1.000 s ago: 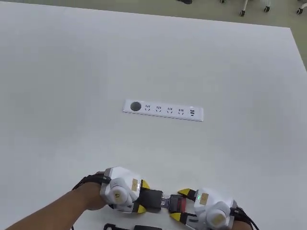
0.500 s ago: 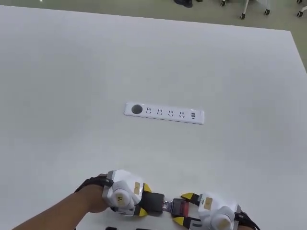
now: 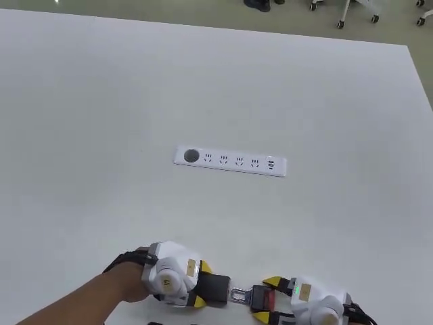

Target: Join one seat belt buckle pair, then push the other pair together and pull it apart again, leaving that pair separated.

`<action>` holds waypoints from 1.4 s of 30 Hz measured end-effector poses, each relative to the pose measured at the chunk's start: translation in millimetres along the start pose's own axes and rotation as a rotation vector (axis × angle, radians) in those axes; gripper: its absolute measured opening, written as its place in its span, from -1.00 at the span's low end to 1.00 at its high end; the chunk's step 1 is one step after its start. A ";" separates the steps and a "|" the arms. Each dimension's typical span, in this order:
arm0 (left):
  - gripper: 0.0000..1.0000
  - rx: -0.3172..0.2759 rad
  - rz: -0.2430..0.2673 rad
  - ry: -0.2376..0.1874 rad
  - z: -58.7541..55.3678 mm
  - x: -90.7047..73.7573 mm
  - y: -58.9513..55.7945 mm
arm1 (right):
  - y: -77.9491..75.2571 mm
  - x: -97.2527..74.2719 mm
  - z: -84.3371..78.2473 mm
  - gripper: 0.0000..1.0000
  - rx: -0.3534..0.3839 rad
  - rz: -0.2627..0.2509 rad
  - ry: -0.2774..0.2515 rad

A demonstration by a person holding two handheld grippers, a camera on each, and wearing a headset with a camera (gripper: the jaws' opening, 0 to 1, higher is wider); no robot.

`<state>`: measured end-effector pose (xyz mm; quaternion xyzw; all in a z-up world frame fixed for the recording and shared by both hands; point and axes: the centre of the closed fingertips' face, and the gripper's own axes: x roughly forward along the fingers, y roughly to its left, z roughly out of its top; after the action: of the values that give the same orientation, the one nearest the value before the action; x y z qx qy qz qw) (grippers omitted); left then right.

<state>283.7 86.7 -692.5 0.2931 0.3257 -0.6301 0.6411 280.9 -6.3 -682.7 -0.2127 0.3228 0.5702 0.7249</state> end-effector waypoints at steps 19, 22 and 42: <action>-0.33 0.002 -0.005 0.007 -0.5 -1.2 1.3 | -10.4 -26.0 -29.2 -0.32 0.007 -0.013 0.009; -0.33 0.003 -0.007 0.009 0.0 -1.7 1.3 | -12.7 -29.0 -36.5 -0.32 0.009 -0.012 0.014; -0.33 0.002 -0.006 0.008 2.4 -3.1 0.5 | -16.3 -58.2 -62.1 -0.31 0.024 -0.019 0.020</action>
<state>284.4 86.7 -688.6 0.2951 0.3287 -0.6311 0.6376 274.4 -92.6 -685.9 -0.2124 0.3348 0.5573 0.7295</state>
